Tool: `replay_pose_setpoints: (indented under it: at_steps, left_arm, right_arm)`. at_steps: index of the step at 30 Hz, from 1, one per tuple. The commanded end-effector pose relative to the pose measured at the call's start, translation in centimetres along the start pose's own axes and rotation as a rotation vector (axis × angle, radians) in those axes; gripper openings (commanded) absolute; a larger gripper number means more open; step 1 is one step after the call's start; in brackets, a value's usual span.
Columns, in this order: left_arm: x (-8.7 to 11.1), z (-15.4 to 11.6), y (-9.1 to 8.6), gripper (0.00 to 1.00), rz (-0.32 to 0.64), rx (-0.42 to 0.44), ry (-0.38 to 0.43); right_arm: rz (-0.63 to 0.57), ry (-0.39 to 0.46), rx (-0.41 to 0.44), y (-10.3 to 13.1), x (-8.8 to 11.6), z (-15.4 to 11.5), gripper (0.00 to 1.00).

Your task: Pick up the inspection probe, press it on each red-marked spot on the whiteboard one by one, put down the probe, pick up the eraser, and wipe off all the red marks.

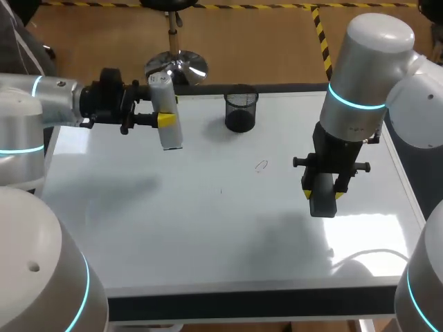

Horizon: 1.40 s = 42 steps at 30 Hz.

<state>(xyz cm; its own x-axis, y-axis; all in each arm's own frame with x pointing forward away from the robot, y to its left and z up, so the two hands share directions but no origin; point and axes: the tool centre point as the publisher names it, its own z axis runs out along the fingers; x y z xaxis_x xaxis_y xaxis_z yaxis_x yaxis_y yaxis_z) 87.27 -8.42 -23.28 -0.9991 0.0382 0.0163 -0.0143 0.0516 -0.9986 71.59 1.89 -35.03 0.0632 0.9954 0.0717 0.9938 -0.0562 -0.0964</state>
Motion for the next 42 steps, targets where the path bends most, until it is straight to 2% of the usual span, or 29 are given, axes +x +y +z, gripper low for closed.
replay_pose_setpoints:
  at_steps: [1, 18, 29, 42]
  left_arm:
    - [0.0, 0.0, 0.0, 0.0, 0.002, 0.002, 0.001]
    - [0.0, 0.0, 0.0, 0.0, 0.002, 0.002, 0.001]
    - [0.0, 0.0, 0.0, 0.0, 0.002, 0.002, 0.001]
    - [0.0, 0.0, 0.0, 0.0, 0.002, 0.002, 0.001]
  right_arm:
    - [-0.002, 0.001, -0.001, 0.0, -0.1, -0.1, 0.0]
    - [-0.007, 0.0, -0.002, 0.2, 0.1, -0.2, 0.0]
    - [-0.071, -0.037, -0.001, 2.2, 2.9, -0.3, 0.0]
    - [-0.097, -0.062, 0.003, 3.9, 7.5, 0.4, 0.0]
